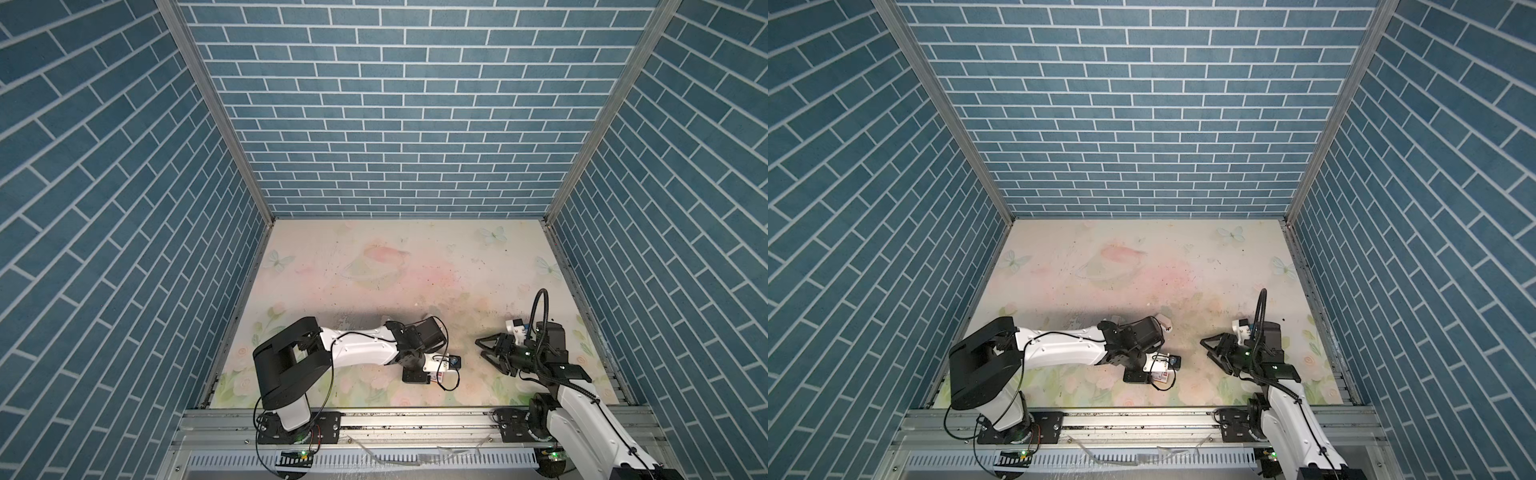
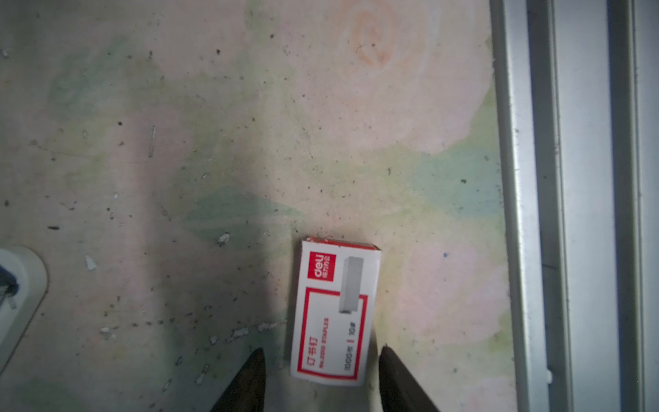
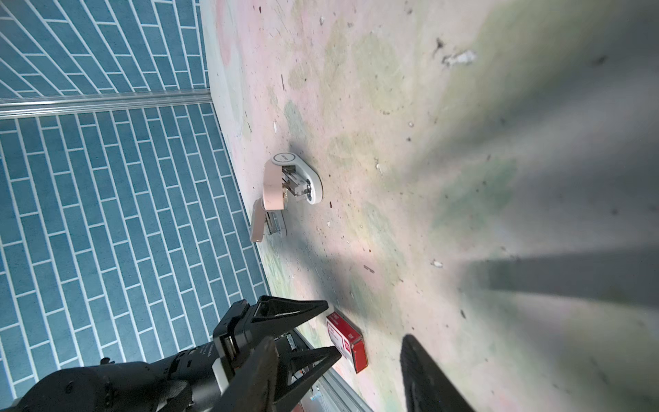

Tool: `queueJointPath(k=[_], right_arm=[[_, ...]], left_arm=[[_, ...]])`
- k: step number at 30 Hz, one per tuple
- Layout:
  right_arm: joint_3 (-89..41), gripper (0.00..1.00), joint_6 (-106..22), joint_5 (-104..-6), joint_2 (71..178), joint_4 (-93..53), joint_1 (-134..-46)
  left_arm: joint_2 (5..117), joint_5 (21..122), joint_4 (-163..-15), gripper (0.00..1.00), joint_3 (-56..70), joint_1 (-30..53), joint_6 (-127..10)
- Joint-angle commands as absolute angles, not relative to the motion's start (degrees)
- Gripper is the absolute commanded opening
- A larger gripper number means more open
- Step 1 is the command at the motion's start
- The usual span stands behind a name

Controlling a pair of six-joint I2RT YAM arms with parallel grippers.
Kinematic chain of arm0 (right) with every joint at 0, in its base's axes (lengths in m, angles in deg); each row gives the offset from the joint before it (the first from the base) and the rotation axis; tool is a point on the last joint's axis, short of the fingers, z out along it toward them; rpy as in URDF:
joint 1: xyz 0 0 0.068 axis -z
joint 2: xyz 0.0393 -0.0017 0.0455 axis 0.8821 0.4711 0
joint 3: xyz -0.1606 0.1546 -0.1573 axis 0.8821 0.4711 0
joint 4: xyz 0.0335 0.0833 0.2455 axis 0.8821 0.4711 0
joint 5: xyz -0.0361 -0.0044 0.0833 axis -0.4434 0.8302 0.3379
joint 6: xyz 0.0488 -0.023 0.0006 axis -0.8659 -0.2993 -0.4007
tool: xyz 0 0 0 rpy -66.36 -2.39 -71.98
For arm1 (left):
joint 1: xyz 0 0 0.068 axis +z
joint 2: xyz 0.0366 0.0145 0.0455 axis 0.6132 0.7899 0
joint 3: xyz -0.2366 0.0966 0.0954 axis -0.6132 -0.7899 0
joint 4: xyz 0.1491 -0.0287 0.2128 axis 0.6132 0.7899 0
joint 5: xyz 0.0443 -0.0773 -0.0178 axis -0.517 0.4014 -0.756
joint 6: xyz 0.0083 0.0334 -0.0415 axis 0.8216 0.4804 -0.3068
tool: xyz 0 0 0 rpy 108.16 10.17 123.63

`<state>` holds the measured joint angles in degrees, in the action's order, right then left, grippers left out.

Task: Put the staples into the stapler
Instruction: 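Move left gripper over the red-and-white staple box while right arm swings inward, then lower left gripper to the box's near end while right gripper reaches toward the box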

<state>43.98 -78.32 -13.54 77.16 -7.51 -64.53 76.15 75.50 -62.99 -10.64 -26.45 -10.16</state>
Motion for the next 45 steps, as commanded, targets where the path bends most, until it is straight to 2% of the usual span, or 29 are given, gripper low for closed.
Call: queueJointPath(k=[1, 15, 19, 22, 28, 37, 45], right_arm=[[44.45, 0.56, -78.66, -13.33, 76.60, -7.69, -64.83], [44.79, 0.54, -78.92, -13.77, 74.99, -5.97, -64.81], [44.94, 0.54, -78.92, -13.72, 74.73, -5.78, -64.81], [45.10, 0.54, -78.93, -13.73, 74.47, -5.76, -64.87], [45.07, 0.54, -78.70, -13.45, 75.05, -6.20, -64.82], [43.85, 0.54, -77.10, -12.36, 79.60, -8.86, -64.86], [42.81, 0.54, -74.55, -7.28, 88.04, -14.30, -65.04]], left_arm=[[76.78, 75.07, -63.75, 0.51, -11.35, -26.69, -10.31], [78.43, 76.63, -63.30, 0.51, -11.01, -27.97, -9.57], [79.19, 76.12, -63.60, 0.45, -10.56, -28.31, -9.35], [80.03, 75.21, -63.91, 0.33, -10.04, -28.39, -10.06], [81.69, 73.32, -64.85, 0.22, -9.63, -28.39, -11.72], [83.58, 69.31, -66.25, 0.23, -8.70, -28.19, -13.81], [81.83, 68.98, -67.74, 0.29, -10.02, -26.75, -14.77]])
